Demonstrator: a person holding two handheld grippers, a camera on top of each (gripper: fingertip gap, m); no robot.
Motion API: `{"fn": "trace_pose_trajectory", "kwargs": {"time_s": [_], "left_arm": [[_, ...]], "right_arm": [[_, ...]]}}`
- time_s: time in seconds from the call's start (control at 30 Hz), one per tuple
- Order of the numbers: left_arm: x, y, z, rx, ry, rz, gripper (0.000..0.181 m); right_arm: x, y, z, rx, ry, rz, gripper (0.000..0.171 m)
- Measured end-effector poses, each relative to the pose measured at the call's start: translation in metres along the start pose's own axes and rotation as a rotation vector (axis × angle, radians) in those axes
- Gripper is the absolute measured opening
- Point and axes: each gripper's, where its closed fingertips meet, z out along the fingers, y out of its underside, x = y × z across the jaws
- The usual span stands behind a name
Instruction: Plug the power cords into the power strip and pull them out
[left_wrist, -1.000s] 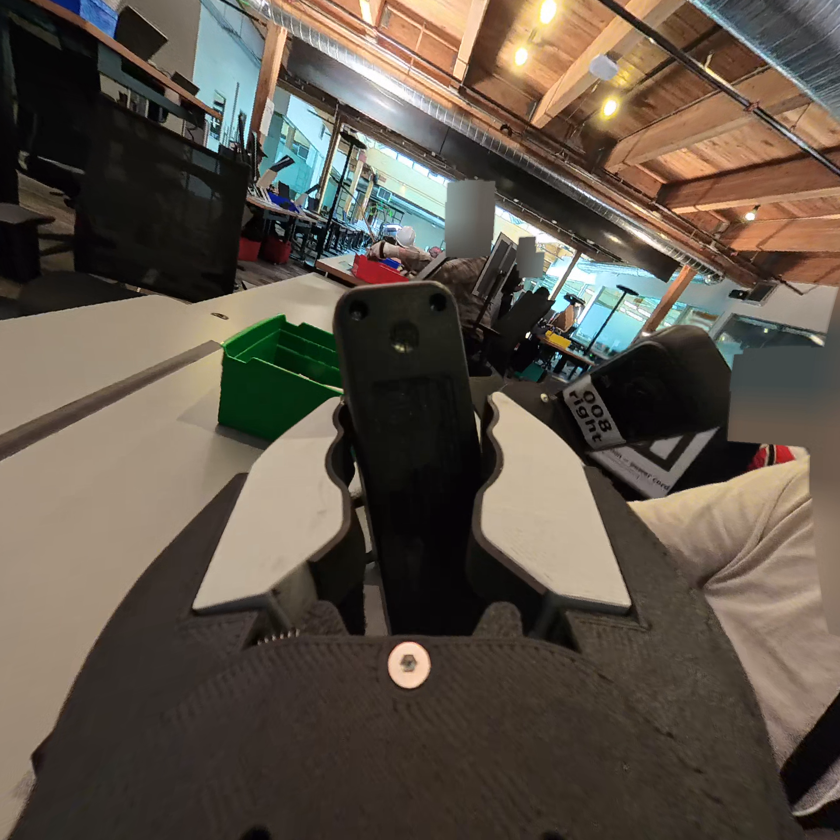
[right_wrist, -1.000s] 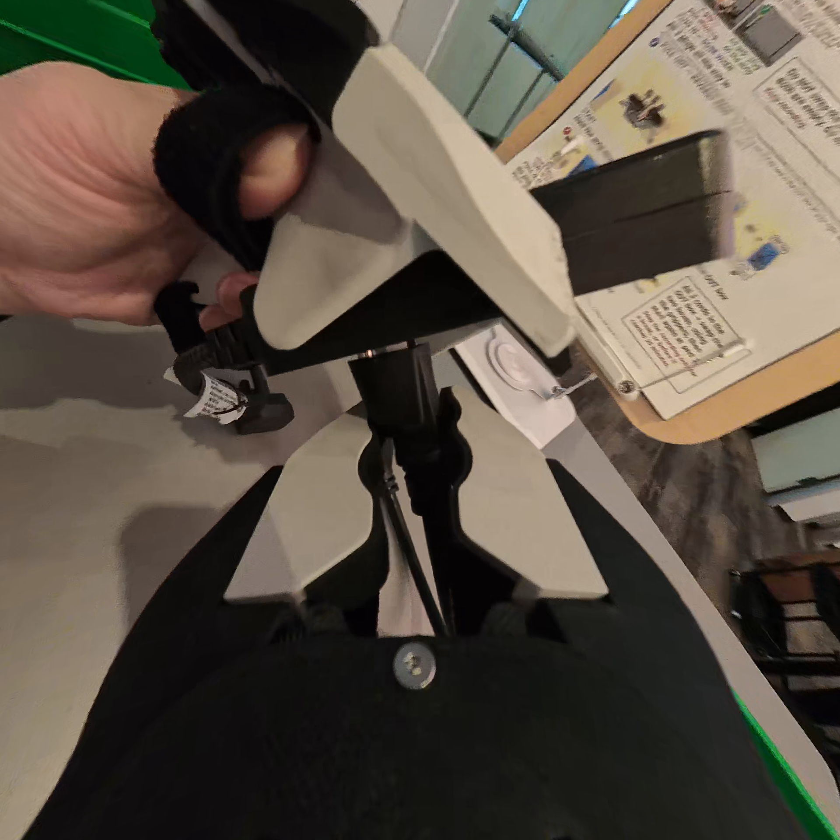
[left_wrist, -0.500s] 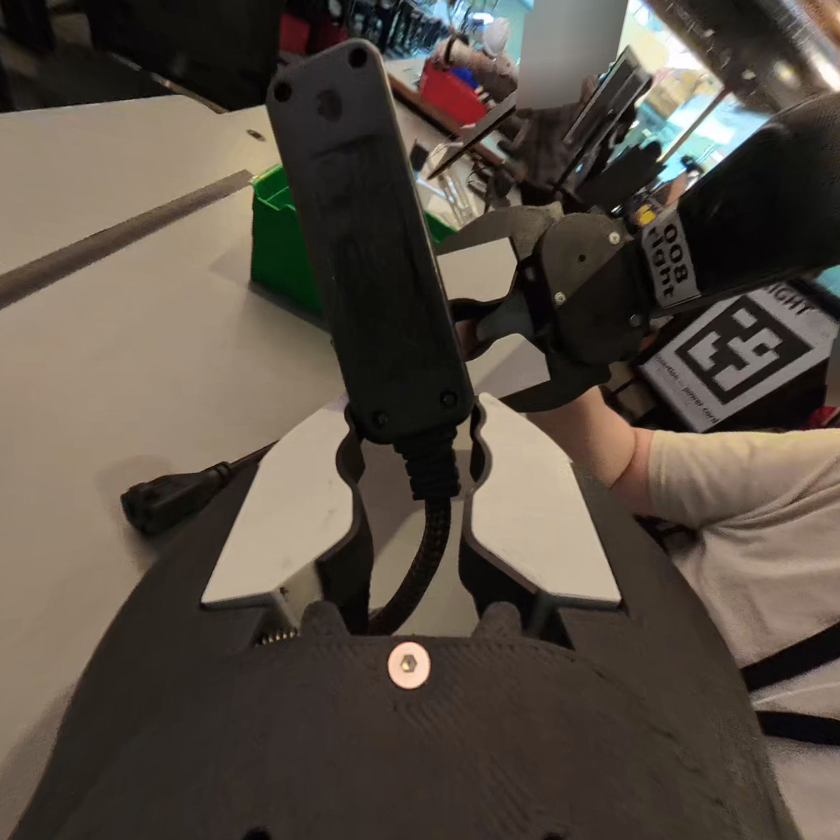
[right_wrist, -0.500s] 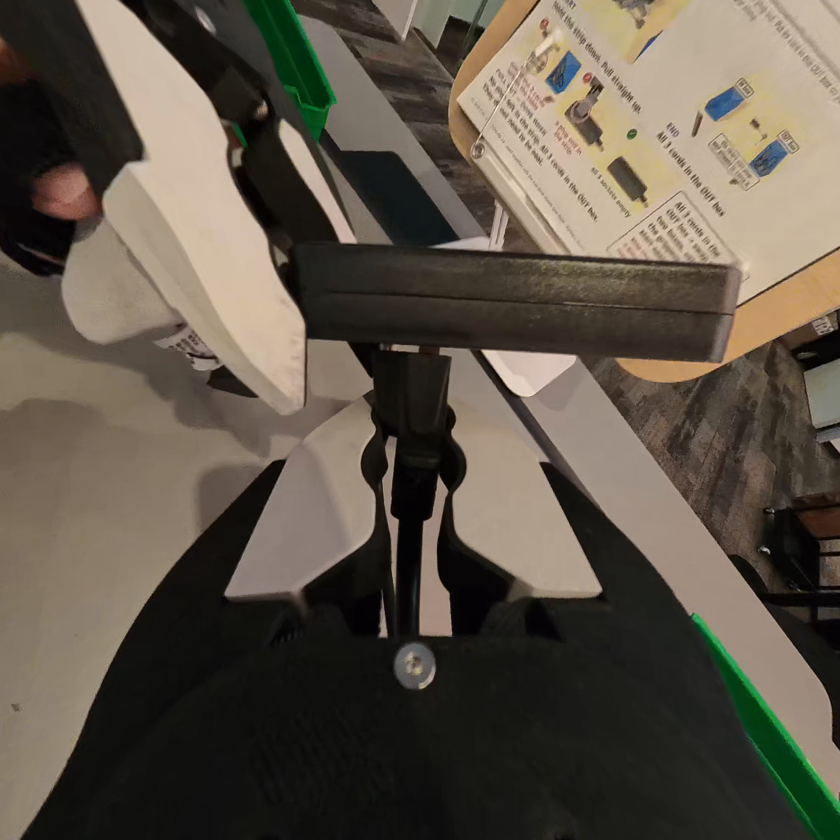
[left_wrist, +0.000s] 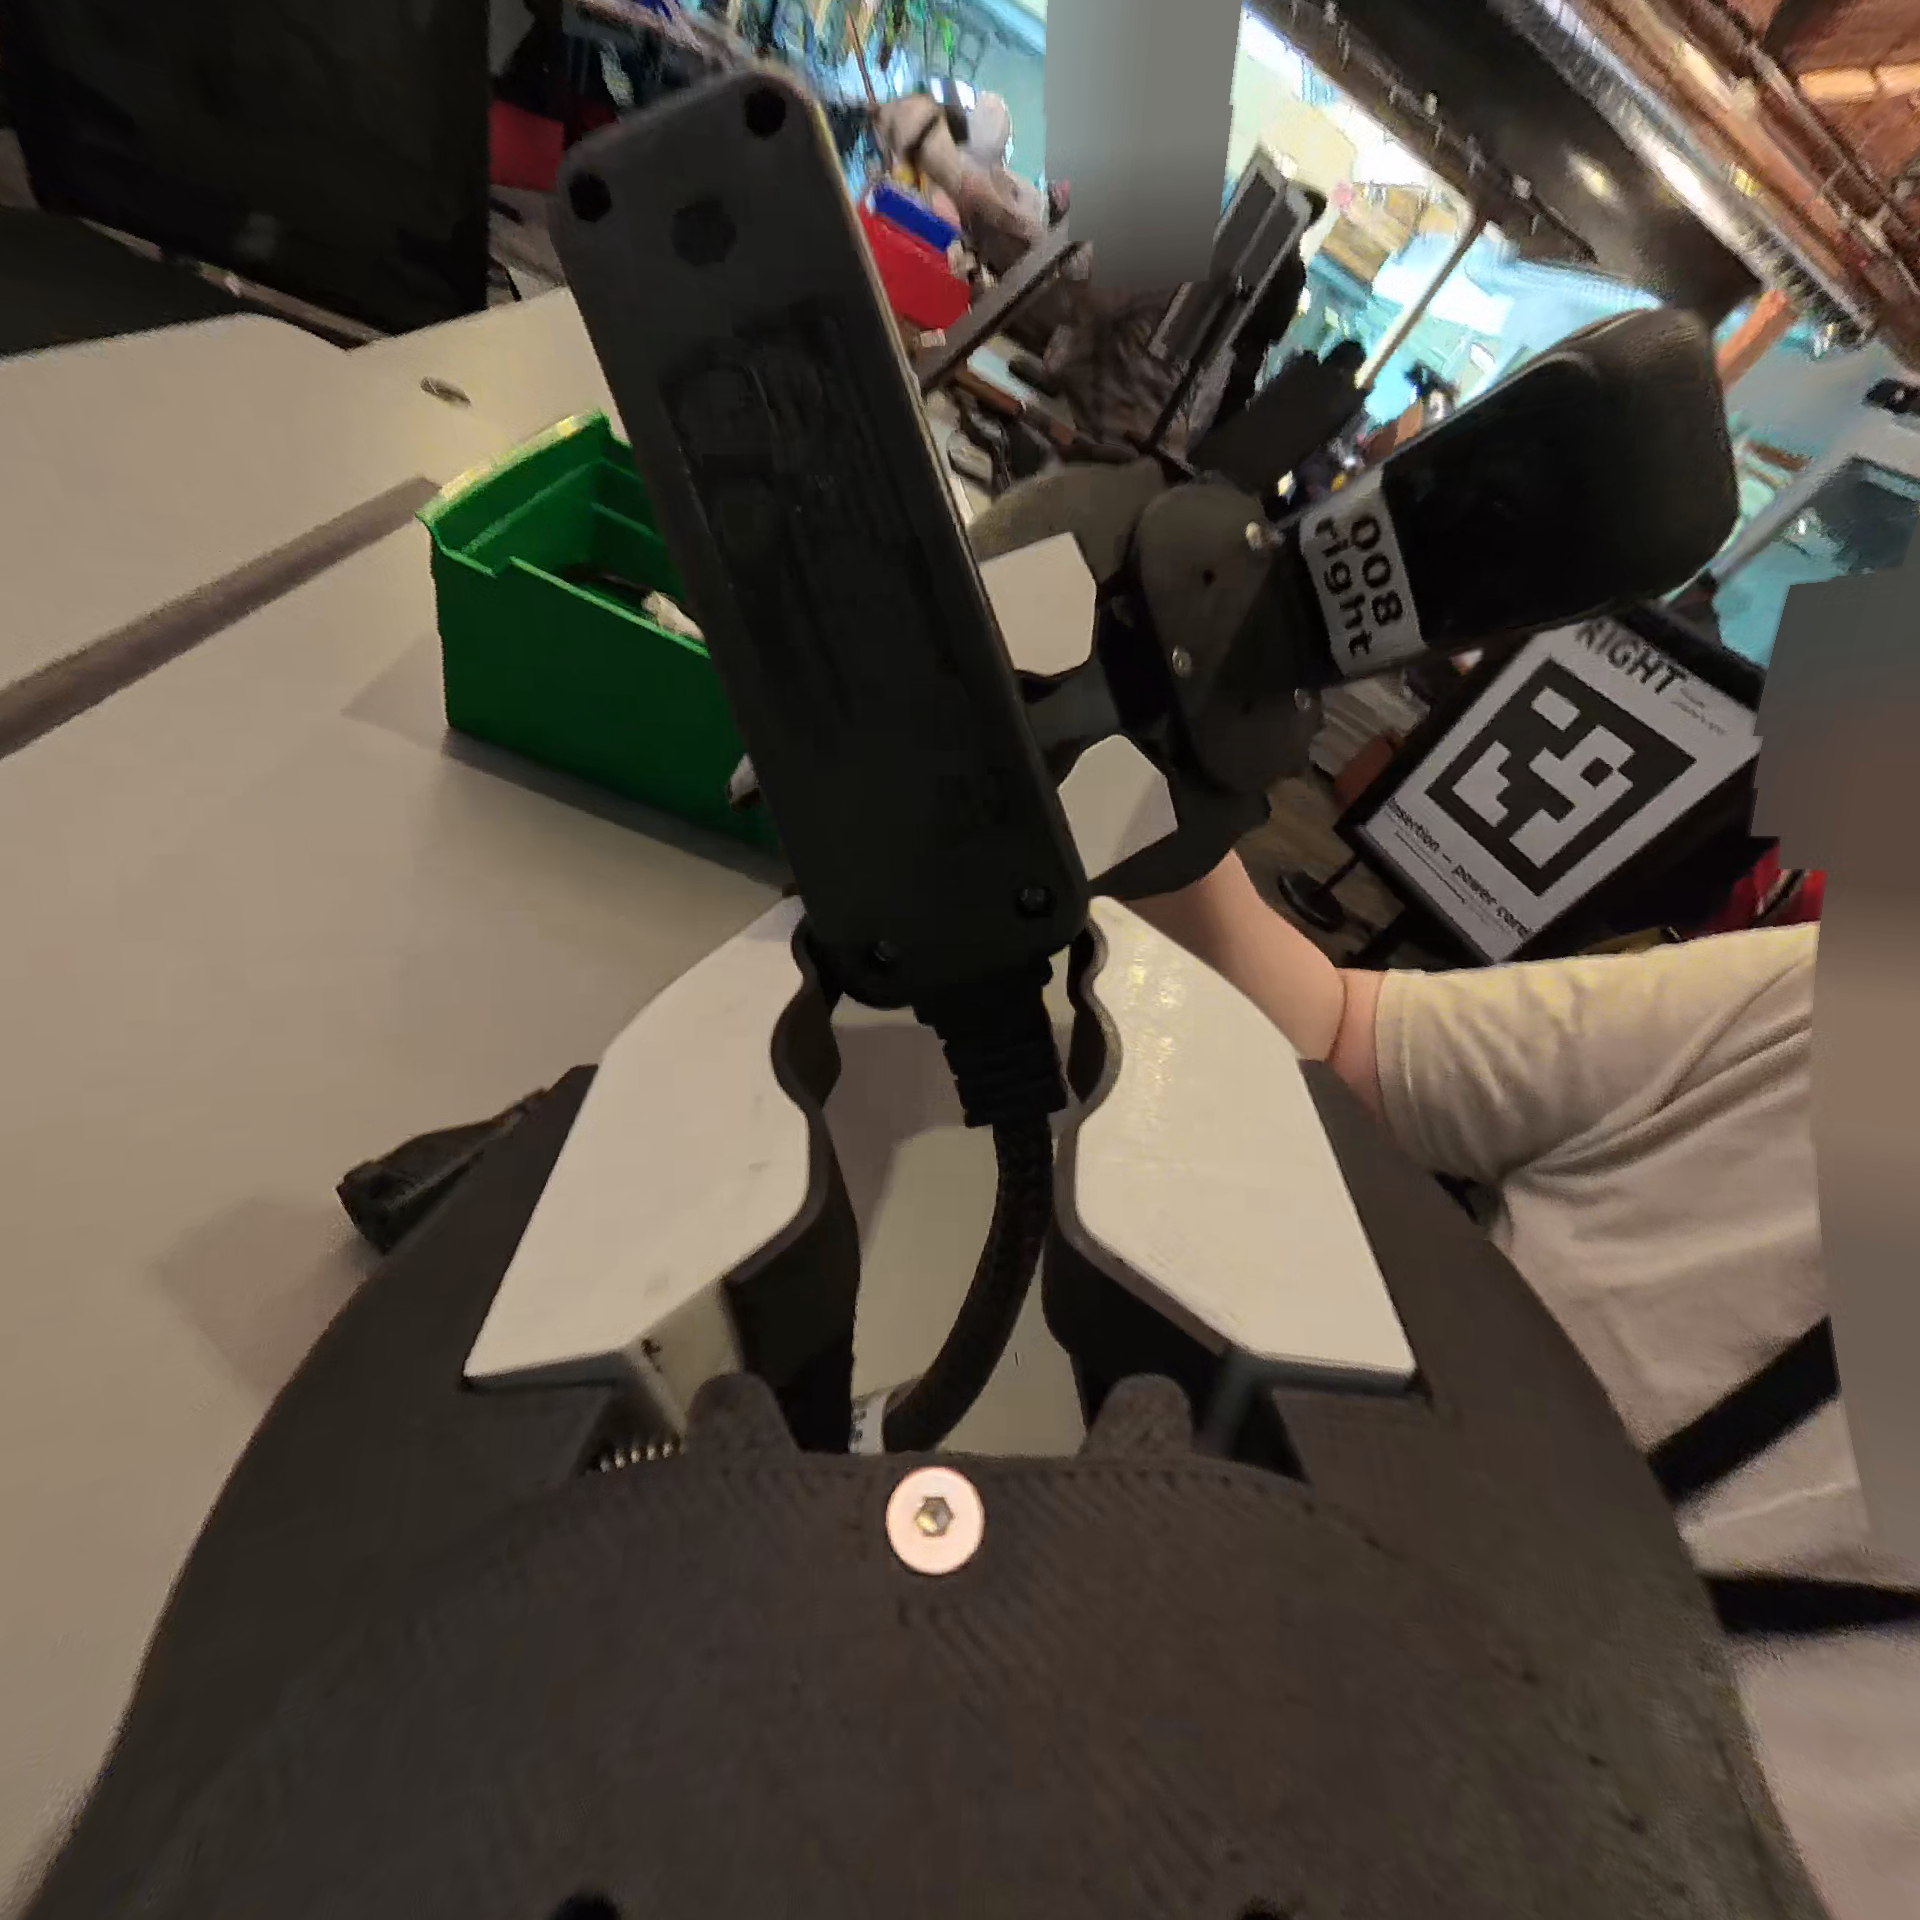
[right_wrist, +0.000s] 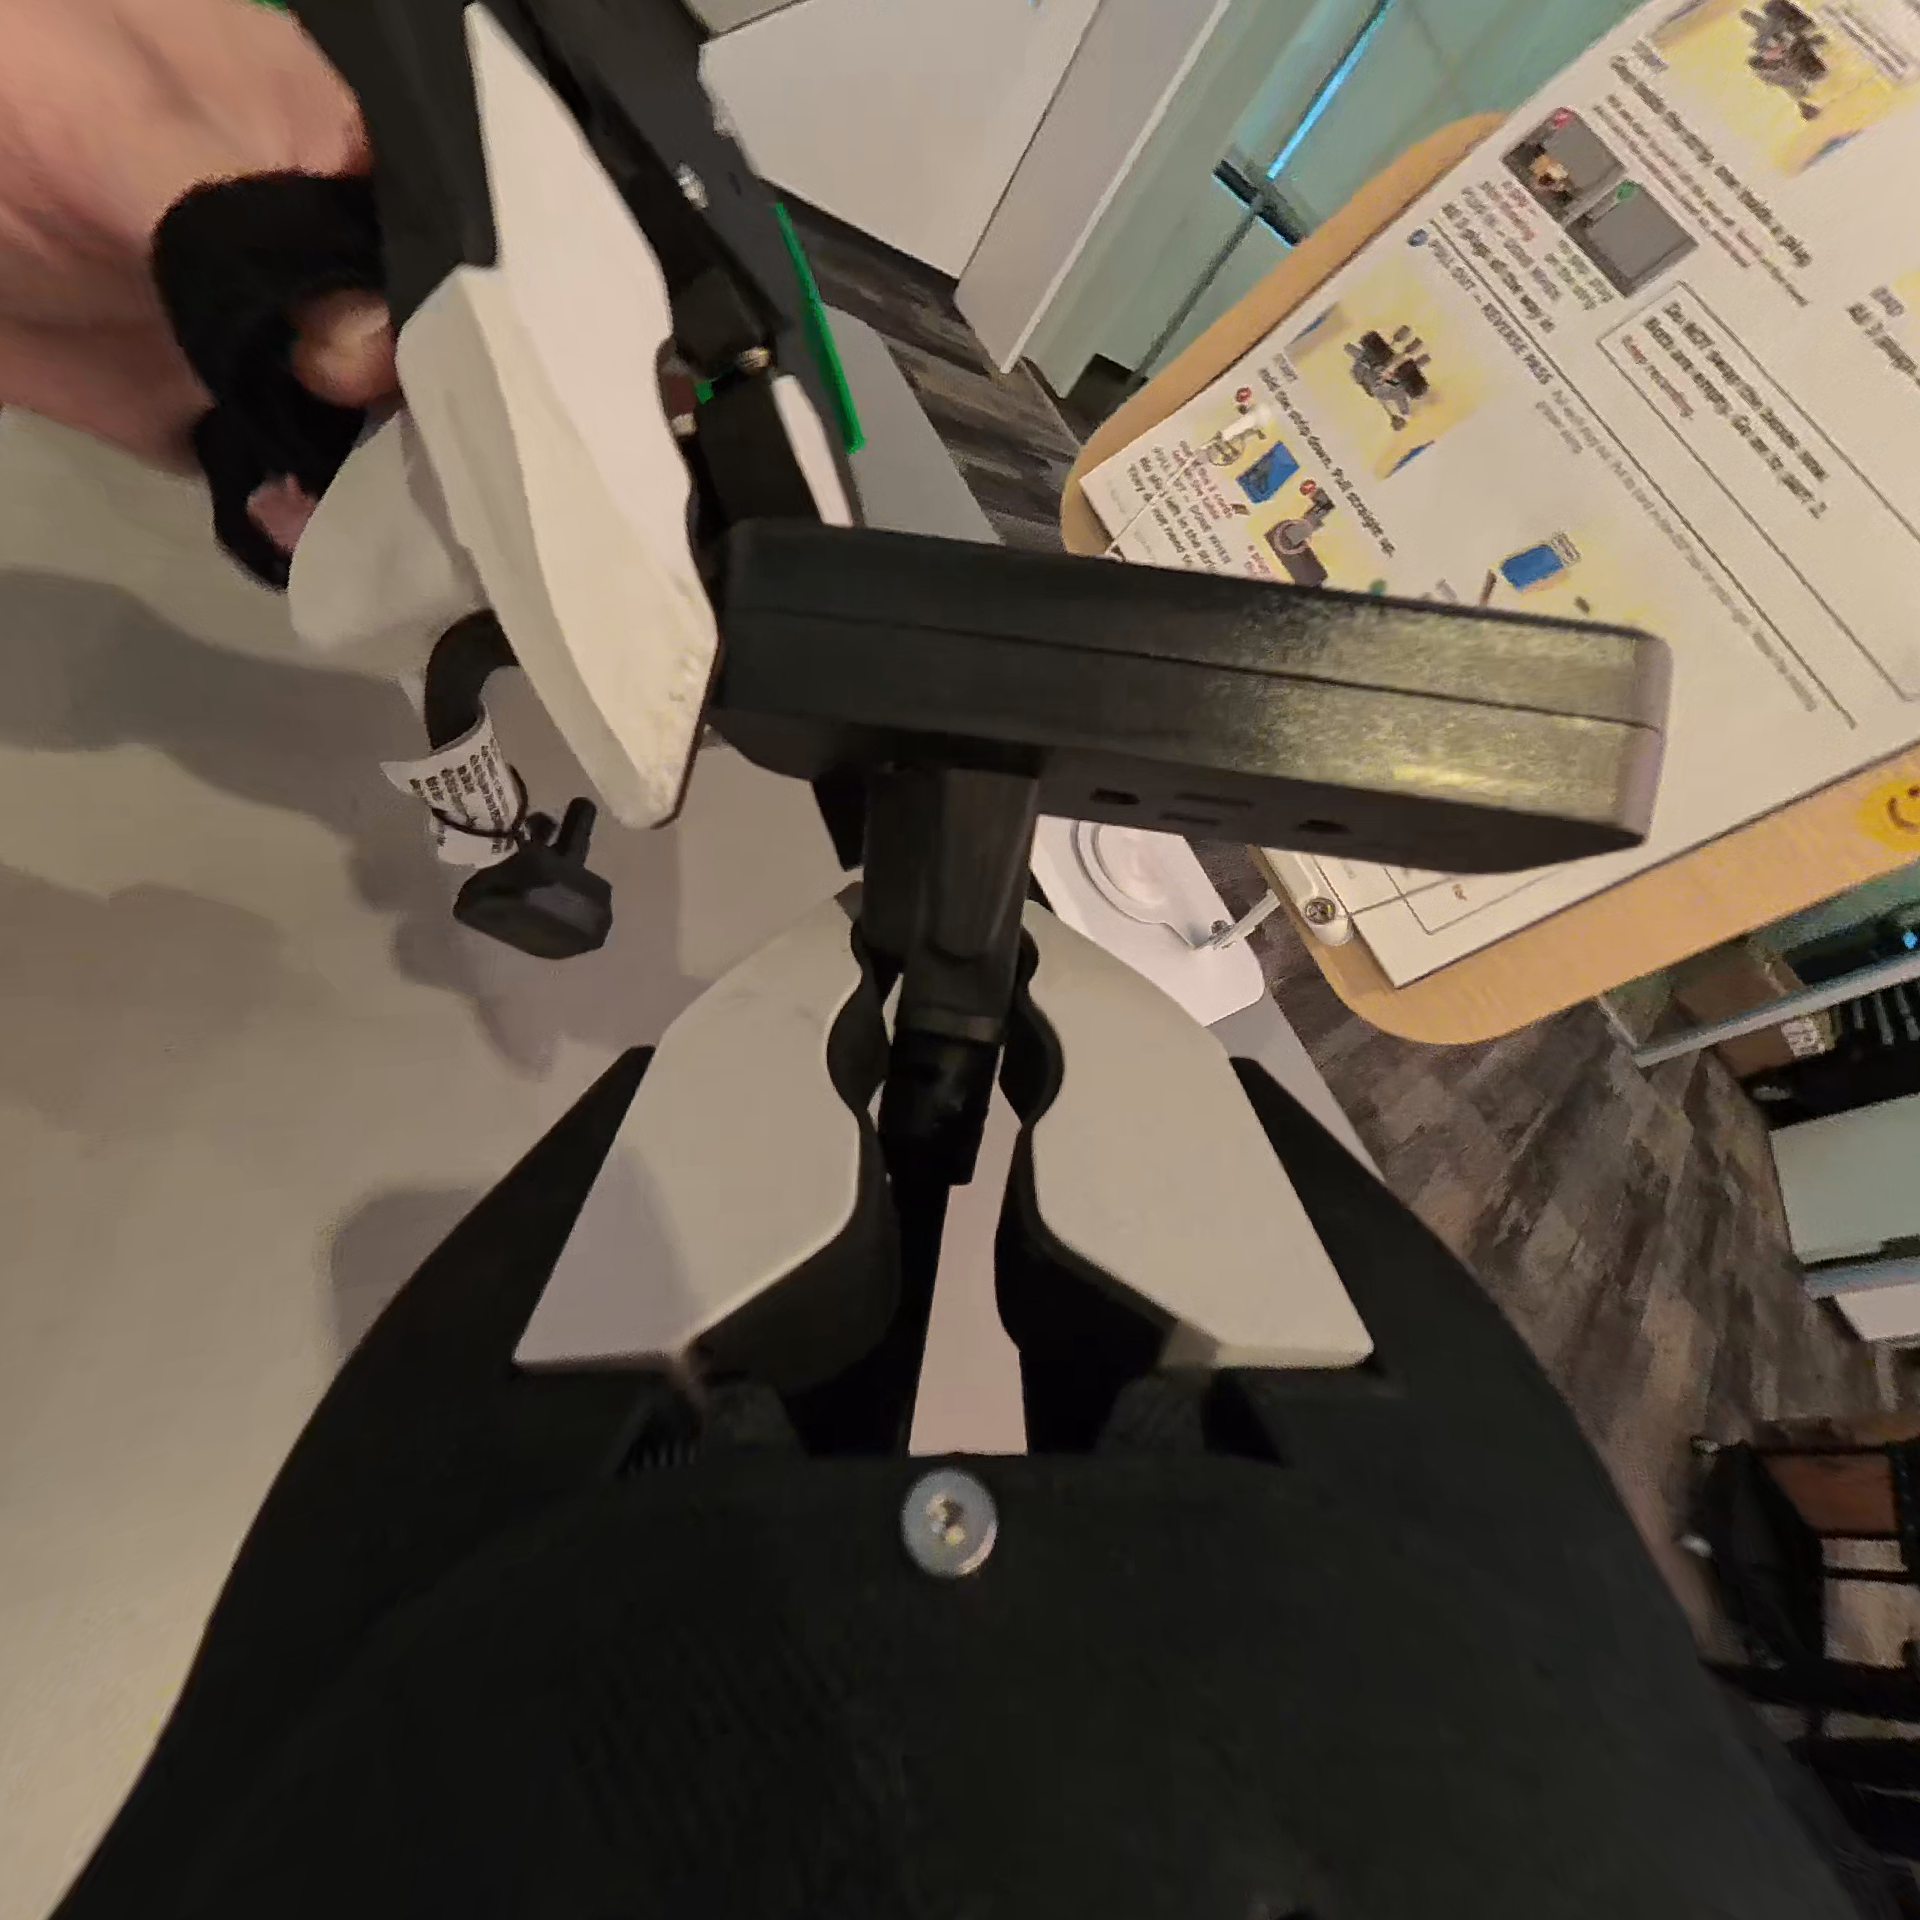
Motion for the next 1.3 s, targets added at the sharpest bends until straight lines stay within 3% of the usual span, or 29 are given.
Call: {"fn": "trace_pose_trajectory", "kwargs": {"time_s": [0.3,0.7,1.1,1.3], "left_arm": [[-0.010,-0.007,0.002,0.103,-0.089,0.032,0.041],[0.002,-0.007,-0.002,0.052,0.046,0.013,0.039],[-0.004,-0.014,0.003,0.145,-0.079,0.078,0.040],[0.006,-0.007,-0.005,0.043,-0.008,0.088,0.038]], "right_arm": [[-0.001,0.004,0.009,0.029,0.039,0.285,0.020],[0.001,-0.003,-0.003,0.070,-0.001,0.063,0.021],[0.003,-0.003,0.001,0.040,0.066,0.259,0.019],[0.002,-0.007,-0.007,0.064,0.036,0.046,0.020]]}}
